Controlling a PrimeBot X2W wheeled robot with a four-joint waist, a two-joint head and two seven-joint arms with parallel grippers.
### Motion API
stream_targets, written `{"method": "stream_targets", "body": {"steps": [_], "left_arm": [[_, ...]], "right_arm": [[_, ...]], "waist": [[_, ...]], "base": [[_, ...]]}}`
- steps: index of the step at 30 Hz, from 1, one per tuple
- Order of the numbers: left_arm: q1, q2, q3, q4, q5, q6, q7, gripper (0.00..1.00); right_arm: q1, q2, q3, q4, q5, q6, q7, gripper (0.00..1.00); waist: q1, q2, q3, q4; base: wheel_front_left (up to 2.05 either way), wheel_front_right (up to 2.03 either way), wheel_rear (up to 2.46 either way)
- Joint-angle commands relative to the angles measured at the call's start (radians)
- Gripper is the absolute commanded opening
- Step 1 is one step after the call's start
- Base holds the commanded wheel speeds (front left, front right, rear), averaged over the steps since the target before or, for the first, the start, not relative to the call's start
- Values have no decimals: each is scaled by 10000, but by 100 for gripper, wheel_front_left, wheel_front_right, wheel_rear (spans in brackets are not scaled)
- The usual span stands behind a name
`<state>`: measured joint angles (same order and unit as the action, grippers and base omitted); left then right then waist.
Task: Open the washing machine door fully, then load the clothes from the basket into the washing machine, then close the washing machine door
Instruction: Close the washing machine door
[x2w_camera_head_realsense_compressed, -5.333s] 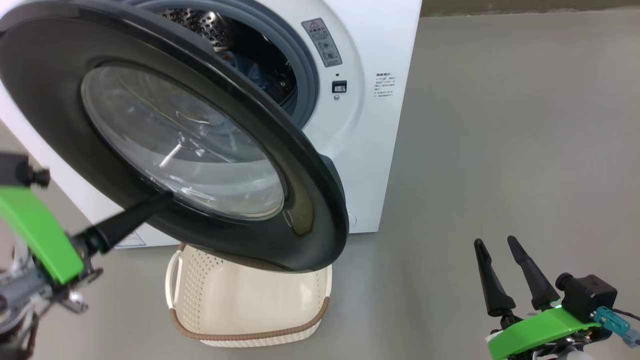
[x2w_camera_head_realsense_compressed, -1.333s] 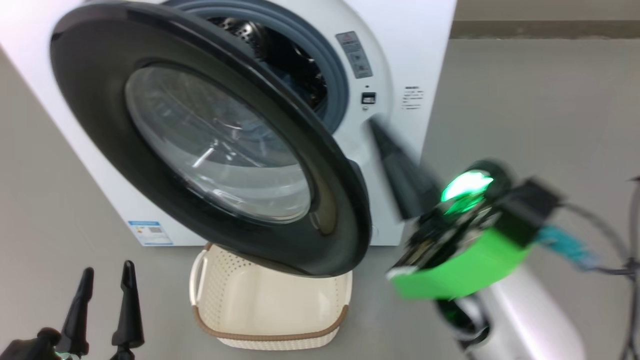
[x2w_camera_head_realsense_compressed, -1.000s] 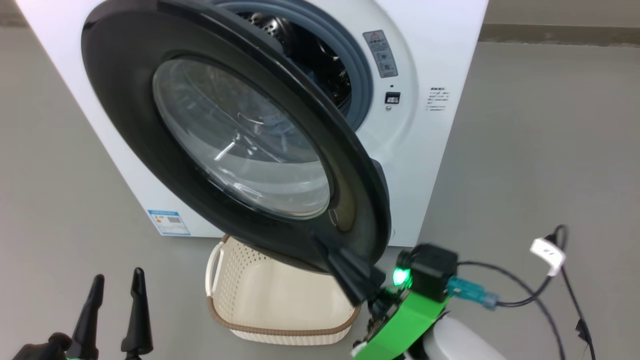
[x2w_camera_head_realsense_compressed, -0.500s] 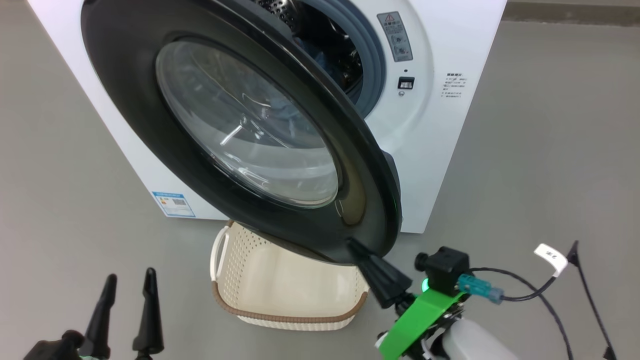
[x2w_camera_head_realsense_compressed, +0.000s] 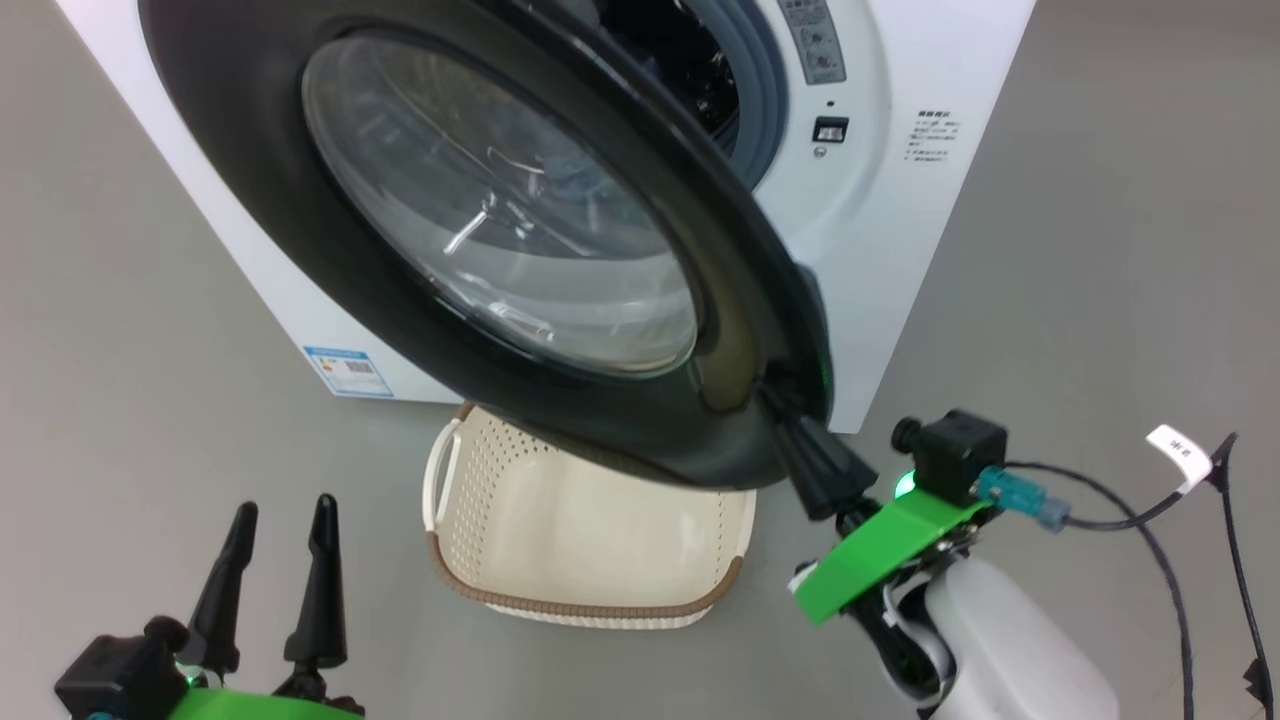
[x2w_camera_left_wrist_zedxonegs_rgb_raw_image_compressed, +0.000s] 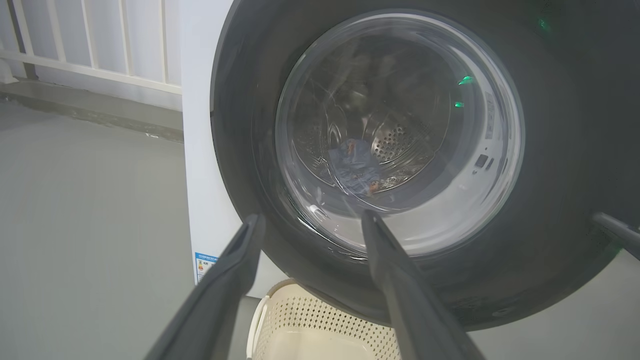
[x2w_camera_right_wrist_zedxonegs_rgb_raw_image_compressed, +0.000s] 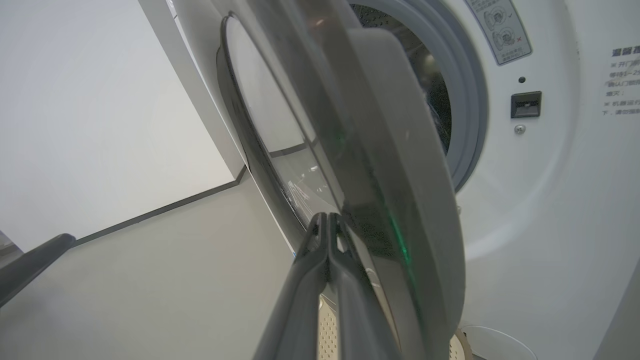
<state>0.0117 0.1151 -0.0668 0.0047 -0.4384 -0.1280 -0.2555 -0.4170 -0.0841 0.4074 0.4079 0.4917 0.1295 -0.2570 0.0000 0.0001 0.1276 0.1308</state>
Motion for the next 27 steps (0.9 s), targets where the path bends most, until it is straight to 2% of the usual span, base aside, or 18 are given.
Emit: {"method": "stream_targets", "body": {"steps": [1,14,27], "left_arm": [[-458,238,293,-226,-81,-27,-63,100],[-1304,210,-296,-391,-143,-27,-63,100],[-1759,91,-650,-526,-239,-27,-63,100]], "right_arm": [[-407,153,-79,-206,-111,12,-48,0],[-1966,150,-2007,80,-390,12,-48,0],[-3354,63,-3116,829,-444,12,-48,0]], "waist": [[0,-1,146,66],[0,-1,1153,497],[0,-1,1795,888]], "base": [[0,0,0],[0,0,0],[0,0,0]]}}
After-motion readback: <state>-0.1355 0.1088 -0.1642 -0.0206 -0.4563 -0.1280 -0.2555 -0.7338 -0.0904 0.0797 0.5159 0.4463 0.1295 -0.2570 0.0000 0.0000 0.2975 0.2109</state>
